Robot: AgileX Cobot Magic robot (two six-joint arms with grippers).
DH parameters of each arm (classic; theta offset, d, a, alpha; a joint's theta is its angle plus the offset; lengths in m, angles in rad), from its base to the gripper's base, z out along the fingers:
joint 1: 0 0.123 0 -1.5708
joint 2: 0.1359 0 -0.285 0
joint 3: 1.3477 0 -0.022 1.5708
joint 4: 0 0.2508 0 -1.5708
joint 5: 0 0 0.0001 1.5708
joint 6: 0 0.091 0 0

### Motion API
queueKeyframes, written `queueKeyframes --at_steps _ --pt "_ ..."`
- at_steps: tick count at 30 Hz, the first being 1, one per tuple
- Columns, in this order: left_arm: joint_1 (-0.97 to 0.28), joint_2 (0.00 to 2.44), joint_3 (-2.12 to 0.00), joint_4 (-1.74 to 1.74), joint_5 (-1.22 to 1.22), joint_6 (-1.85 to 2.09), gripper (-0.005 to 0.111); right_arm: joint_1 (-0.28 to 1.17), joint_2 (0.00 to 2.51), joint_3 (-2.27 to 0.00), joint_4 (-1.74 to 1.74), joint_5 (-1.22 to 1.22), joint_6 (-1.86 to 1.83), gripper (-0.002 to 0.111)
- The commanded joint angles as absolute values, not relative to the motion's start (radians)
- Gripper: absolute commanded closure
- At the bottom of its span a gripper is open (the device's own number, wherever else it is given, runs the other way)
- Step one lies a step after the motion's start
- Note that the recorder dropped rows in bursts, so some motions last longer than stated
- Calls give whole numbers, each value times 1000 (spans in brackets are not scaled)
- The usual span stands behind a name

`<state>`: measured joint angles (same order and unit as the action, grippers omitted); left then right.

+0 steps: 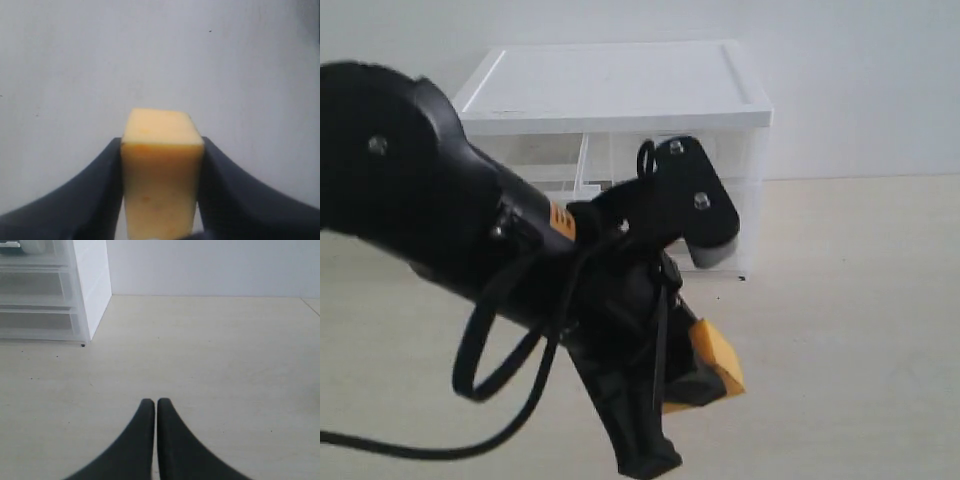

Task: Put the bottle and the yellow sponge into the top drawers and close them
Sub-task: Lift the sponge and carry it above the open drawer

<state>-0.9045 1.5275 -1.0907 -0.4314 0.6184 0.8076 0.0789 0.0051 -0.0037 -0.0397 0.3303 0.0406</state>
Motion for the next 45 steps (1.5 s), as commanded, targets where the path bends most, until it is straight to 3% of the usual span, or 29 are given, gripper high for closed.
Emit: queueKeyframes --at_steps 1,11,21,34,45 --pt "-835 1477 -1183 -453 768 901 102 80 0 0 -38 322 43 108" --pt "-550 1373 -1329 -445 957 1068 102 80 0 0 -38 322 43 108" --pt "-332 1536 -1477 -452 1026 1389 102 80 0 0 -38 322 43 108" --pt "-277 1721 -1577 -495 1087 1499 102 80 0 0 -38 322 43 108" --pt "-277 1794 -1577 -498 935 1534 102 80 0 0 -38 322 43 108"
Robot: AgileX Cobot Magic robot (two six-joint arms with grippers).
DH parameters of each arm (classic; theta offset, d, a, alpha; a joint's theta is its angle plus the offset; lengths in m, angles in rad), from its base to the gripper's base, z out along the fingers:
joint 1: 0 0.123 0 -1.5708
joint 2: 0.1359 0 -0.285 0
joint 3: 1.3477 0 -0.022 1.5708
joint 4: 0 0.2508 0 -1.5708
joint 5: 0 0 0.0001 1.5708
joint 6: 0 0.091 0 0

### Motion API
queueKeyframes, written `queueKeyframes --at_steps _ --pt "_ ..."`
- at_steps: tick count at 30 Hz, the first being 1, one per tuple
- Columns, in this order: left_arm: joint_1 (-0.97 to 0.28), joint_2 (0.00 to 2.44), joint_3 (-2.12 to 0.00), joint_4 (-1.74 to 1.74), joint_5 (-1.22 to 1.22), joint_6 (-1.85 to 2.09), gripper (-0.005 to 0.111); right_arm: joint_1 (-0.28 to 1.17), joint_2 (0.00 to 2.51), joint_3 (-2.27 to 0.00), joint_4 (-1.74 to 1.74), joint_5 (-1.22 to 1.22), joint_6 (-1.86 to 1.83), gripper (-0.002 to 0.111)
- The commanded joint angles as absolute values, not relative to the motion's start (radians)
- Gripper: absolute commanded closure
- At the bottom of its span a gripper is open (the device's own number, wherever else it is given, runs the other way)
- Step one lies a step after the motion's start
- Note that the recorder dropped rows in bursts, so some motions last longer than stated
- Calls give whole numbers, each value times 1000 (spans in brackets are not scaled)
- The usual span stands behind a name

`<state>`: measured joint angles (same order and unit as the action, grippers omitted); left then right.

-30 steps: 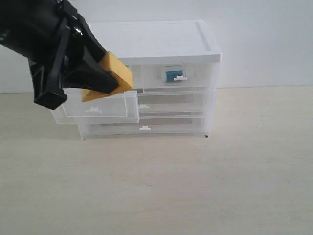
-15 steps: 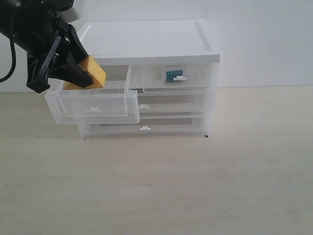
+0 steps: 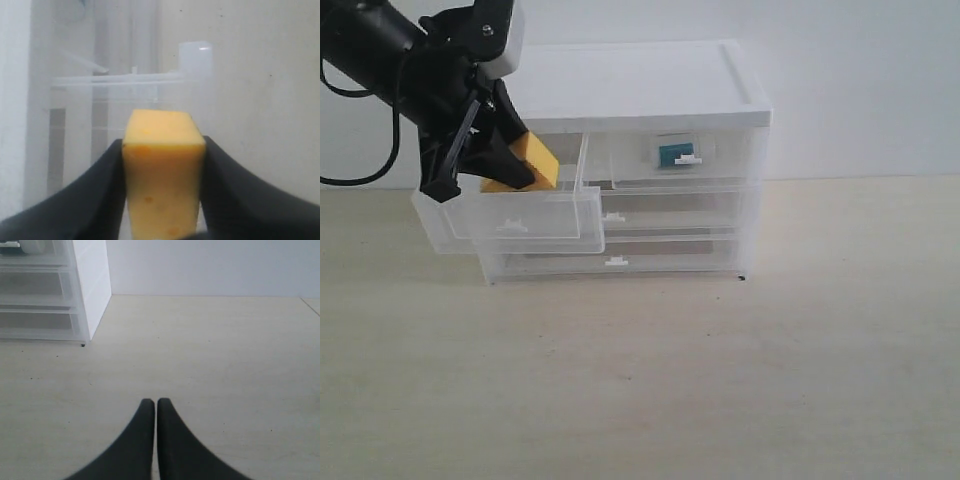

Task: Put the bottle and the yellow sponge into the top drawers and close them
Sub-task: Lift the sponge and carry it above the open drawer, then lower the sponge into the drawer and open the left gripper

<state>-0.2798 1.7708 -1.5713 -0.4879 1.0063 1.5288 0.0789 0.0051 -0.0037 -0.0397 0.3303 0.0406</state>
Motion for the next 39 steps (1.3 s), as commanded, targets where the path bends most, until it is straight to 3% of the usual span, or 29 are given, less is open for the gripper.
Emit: queueKeyframes --at_steps 1,17,29,39 --pt "-277 1798 -1577 -498 926 1534 102 80 0 0 -38 322 43 108" --pt "-272 1816 -1583 -472 811 1599 101 80 0 0 -38 322 43 108" --pt "-272 1828 -1583 -474 750 1613 46 80 0 0 -38 322 43 108" --pt "-272 1784 -1583 -476 748 1592 43 80 0 0 -39 322 45 108"
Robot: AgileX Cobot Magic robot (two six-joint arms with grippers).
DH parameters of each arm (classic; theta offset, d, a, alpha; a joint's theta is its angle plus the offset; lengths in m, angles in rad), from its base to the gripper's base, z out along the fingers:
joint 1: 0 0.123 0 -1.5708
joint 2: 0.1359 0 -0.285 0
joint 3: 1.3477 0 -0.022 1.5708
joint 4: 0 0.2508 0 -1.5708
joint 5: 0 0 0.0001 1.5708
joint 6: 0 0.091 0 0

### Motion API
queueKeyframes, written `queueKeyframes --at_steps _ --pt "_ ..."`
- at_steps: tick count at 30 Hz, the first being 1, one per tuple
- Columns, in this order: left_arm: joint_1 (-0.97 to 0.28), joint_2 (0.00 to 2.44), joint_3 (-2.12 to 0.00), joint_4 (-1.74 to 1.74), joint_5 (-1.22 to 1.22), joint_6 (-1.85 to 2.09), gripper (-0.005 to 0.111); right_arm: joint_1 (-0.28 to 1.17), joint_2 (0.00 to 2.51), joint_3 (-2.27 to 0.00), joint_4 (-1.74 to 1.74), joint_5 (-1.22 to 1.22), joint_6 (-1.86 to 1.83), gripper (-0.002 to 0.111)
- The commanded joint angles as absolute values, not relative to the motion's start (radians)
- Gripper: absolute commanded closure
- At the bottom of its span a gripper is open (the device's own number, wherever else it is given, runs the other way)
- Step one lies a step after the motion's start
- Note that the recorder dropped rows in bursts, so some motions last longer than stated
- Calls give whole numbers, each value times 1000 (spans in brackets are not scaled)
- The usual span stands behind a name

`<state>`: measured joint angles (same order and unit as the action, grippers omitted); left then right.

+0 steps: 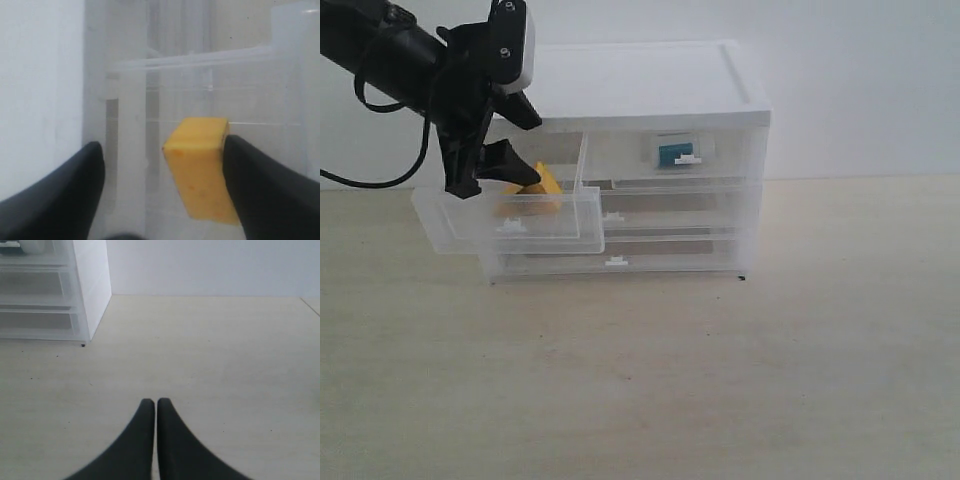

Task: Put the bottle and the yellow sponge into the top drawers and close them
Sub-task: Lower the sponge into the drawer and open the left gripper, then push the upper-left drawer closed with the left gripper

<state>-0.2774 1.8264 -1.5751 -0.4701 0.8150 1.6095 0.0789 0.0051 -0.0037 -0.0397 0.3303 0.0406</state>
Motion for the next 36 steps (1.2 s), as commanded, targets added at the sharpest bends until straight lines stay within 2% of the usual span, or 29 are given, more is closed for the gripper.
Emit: queueKeyframes --at_steps 1,5,8,11,14,19,28,36 --pt "-272 1768 -1583 -476 748 1579 43 80 0 0 -39 322 45 108" --pt "-272 1707 -1583 -474 748 1451 45 80 0 0 -39 322 45 108" --pt "-272 1664 -1583 -466 754 1220 55 80 0 0 -39 322 45 108" --pt "-272 1635 -1583 -391 805 989 76 80 0 0 -39 322 45 108" --pt "-272 1624 -1583 -296 964 945 102 80 0 0 -39 322 45 108" --pt "-272 1624 -1579 -319 1221 934 102 80 0 0 -39 322 45 108" --pt "-276 1635 -1422 -350 1221 994 102 80 0 0 -39 322 45 108" --pt "-276 1684 -1407 -362 1180 956 102 80 0 0 -39 322 45 108"
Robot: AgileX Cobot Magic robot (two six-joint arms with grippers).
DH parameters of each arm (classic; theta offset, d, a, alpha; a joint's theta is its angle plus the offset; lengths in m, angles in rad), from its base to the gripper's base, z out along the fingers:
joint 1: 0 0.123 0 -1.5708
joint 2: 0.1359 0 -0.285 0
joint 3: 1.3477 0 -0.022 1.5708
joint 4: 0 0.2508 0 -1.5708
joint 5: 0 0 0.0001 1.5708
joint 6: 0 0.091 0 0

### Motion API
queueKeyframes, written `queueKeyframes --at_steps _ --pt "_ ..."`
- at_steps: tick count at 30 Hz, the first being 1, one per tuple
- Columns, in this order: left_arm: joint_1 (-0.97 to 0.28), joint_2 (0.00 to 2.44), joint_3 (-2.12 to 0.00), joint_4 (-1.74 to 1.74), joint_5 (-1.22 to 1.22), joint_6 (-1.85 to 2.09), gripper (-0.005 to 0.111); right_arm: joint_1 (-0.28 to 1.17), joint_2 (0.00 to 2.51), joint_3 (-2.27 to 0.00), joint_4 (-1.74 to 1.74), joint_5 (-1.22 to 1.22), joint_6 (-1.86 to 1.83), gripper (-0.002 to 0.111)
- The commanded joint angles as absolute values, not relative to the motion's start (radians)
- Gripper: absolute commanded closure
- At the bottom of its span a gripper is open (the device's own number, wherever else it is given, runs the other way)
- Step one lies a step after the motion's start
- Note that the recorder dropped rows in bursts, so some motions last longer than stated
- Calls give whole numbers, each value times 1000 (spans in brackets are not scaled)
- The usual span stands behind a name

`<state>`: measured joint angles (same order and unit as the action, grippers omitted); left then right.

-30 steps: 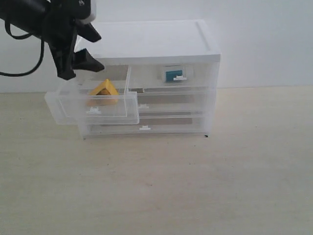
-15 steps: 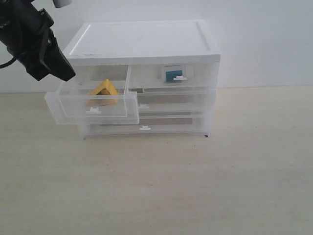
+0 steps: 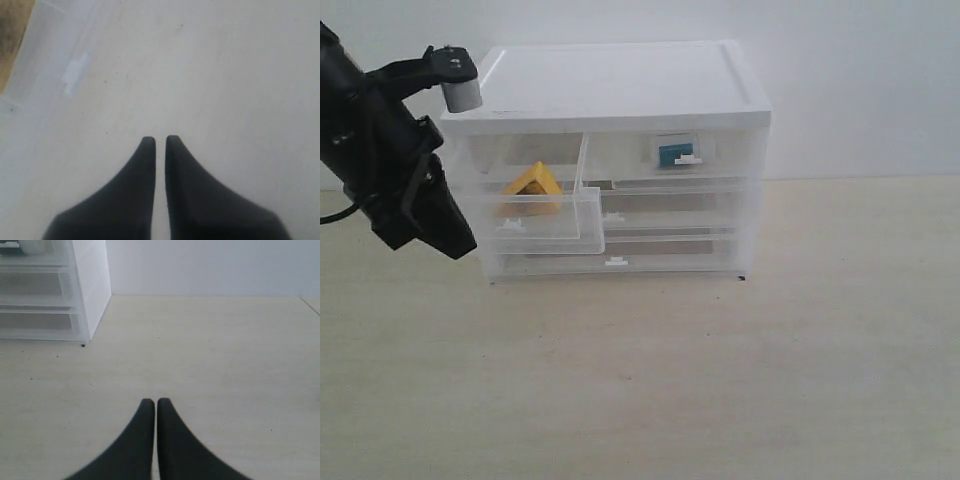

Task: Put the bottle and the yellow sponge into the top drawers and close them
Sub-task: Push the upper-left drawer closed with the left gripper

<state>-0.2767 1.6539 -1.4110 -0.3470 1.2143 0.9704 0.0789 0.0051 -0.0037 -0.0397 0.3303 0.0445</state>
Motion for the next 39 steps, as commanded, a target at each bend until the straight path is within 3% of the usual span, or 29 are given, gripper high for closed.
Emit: queueKeyframes --at_steps 1,11,28,33,39 --pt "-276 1694 -1407 -370 1155 956 102 80 0 0 -39 322 45 108" --pt "-276 1702 -1407 -408 835 931 102 80 0 0 -39 322 45 108" --pt "-276 1745 -1407 -431 582 933 102 80 0 0 -39 322 45 108" --pt "-276 1707 -1409 -431 585 933 102 80 0 0 -39 322 45 108" --pt "-276 1687 -1409 -437 801 934 102 80 0 0 -39 322 45 108"
